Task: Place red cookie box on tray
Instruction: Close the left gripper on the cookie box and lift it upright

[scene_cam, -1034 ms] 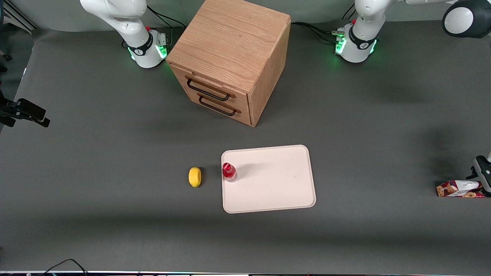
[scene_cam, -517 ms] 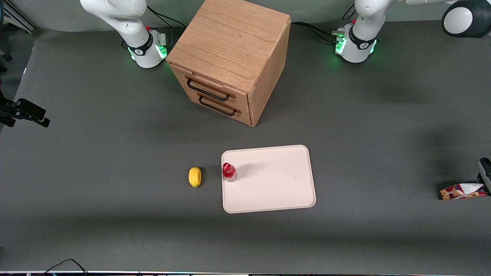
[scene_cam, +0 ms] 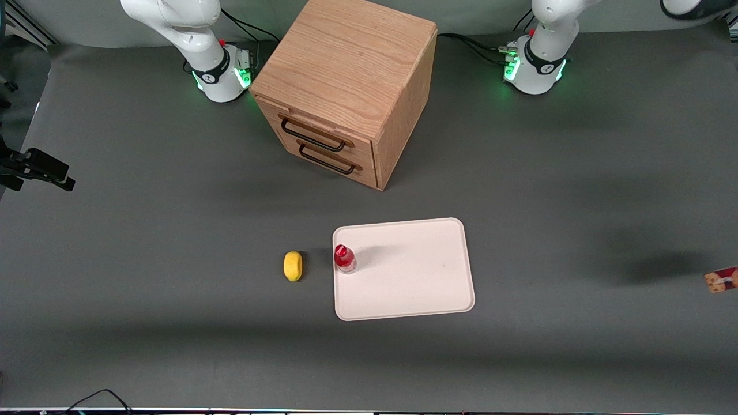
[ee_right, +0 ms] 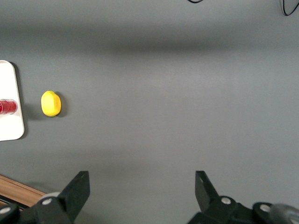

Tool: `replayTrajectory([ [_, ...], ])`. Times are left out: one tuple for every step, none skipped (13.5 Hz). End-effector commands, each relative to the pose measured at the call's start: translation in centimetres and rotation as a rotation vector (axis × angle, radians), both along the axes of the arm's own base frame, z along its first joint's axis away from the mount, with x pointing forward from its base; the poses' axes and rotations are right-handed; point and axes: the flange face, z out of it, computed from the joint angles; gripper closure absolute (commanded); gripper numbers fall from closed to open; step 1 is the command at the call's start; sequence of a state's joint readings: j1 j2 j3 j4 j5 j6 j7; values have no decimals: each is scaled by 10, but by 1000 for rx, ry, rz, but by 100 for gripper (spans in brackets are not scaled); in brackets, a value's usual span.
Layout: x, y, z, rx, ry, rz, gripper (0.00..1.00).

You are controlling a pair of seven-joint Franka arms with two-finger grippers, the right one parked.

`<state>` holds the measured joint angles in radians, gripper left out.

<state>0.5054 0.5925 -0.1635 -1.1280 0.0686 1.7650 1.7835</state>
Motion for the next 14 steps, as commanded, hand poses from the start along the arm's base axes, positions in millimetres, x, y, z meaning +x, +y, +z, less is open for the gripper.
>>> replayTrajectory([
  [-25, -23, 51, 15, 47, 62, 100],
  [-29, -35, 69, 21, 48, 51, 100],
  [-38, -41, 87, 25, 49, 50, 100],
  [-43, -48, 98, 29, 58, 56, 100],
  [-48, -53, 107, 31, 65, 65, 100],
  [-49, -62, 112, 28, 71, 77, 100],
  [-47, -79, 114, 23, 79, 104, 100],
  [-43, -104, 113, 21, 101, 164, 100],
  [-40, -132, 114, 29, 113, 264, 100],
  [-35, -164, 112, 31, 118, 367, 100],
  [-30, -196, 111, 33, 116, 428, 100],
  [-25, -228, 106, 19, 115, 481, 100],
  [-23, -253, 101, 13, 116, 560, 100],
  [-21, -280, 94, 14, 116, 641, 100],
])
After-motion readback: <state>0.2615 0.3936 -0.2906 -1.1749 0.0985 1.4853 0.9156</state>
